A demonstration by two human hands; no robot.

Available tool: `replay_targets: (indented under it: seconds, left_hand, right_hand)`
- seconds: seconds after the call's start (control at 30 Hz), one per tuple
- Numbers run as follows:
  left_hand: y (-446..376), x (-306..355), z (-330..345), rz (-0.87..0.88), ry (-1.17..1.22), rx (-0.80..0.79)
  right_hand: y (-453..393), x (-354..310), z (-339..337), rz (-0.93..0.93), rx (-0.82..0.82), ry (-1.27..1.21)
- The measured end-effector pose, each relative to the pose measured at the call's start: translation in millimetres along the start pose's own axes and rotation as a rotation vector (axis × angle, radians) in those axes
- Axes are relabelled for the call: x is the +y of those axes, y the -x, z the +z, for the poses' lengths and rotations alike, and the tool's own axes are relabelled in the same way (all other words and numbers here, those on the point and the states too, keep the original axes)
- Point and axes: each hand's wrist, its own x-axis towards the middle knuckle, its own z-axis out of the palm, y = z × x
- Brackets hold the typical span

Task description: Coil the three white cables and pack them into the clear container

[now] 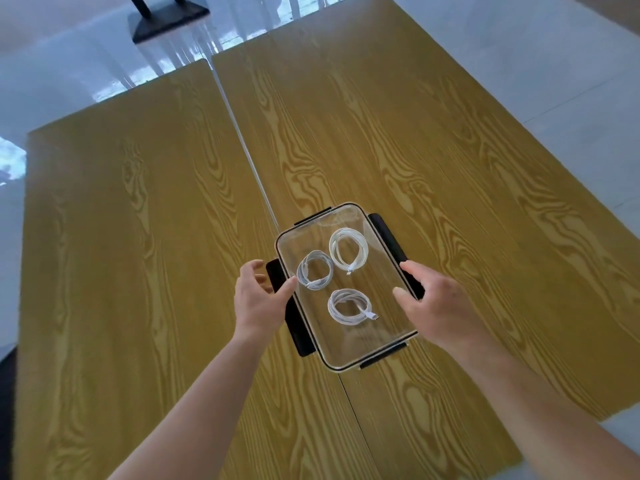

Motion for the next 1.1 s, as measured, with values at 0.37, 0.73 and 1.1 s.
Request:
replay_targets:
  seconds: [0.37, 0.73, 1.1]
  left_hand:
    - [35, 4, 15, -0.048, 0.067, -0.016]
    - [30, -3, 15, -0.184, 0.268, -0.049]
    - [33, 8, 5, -0.335, 0.379, -0.159]
  right_hand:
    - [-21, 17, 4, 0.129, -0.017, -0.182]
    - [-30, 20, 1, 0.183, -0.087, -0.303]
    - [-14, -3, 7, 0.244, 0.0, -0.274]
